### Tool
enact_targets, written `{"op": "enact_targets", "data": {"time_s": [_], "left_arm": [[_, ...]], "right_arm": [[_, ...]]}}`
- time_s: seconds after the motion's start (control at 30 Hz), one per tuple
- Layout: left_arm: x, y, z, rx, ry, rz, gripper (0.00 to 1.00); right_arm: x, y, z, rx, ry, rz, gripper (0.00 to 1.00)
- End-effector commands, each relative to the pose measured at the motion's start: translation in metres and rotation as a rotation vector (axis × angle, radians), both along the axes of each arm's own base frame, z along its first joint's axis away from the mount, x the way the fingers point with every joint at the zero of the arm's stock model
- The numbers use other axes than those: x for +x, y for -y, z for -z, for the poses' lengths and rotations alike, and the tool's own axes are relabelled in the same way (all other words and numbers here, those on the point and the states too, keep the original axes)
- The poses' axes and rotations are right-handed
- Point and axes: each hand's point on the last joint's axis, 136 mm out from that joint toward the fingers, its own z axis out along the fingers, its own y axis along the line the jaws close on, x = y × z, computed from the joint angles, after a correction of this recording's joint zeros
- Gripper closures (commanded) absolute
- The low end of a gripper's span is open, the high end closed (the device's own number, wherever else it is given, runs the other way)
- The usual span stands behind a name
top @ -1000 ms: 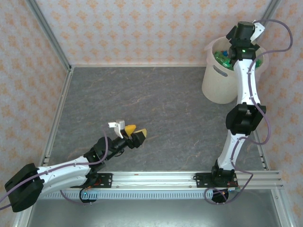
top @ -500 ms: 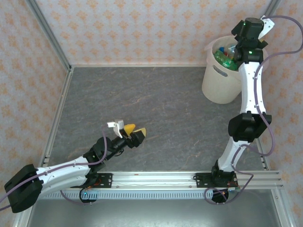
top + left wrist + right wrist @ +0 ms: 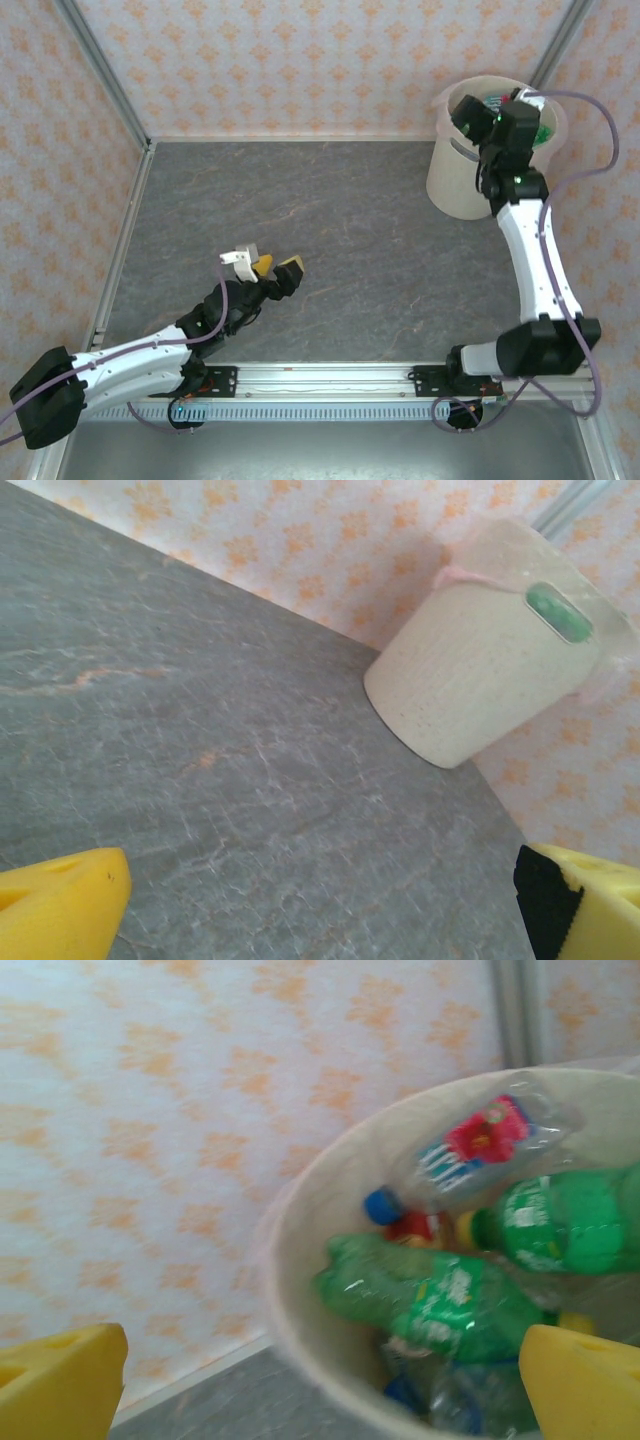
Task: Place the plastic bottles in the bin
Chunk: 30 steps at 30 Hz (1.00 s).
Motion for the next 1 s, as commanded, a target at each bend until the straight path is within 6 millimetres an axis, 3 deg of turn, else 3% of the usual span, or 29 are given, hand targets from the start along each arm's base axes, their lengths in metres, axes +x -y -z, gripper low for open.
{"op": "enact_targets", "data": {"time_s": [0.0, 0.23, 0.37, 0.47, 0.67, 0.83, 0.97], "left_arm": [[0.011, -0.015, -0.002, 0.068, -0.02, -0.108, 0.01], [0.025, -0.043, -0.008, 0.188, -0.04, -0.272, 0.01], [0.038, -0.067, 0.002, 0.268, -0.107, -0.36, 0.01], [0.049, -0.086, 0.012, 0.312, -0.182, -0.412, 0.01], [0.069, -0.115, 0.011, 0.36, -0.189, -0.522, 0.01], [0.066, -0.151, 0.003, 0.423, -0.065, -0.688, 0.01], [0.075, -0.178, -0.006, 0.556, -0.085, -0.782, 0.0]], "right_arm": [[-0.023, -0.02, -0.014, -0.001, 0.111, -0.086, 0.0], [-0.06, -0.056, 0.046, -0.036, 0.083, -0.16, 0.0], [-0.074, -0.07, 0.09, -0.062, 0.083, -0.183, 0.0], [-0.083, -0.07, 0.122, -0.125, 0.088, -0.165, 0.0], [-0.095, -0.044, 0.181, -0.229, 0.1, -0.04, 0.0], [-0.1, -0.018, 0.226, -0.286, 0.035, 0.102, 0.0], [-0.095, -0.016, 0.248, -0.318, 0.019, 0.11, 0.0]]}}
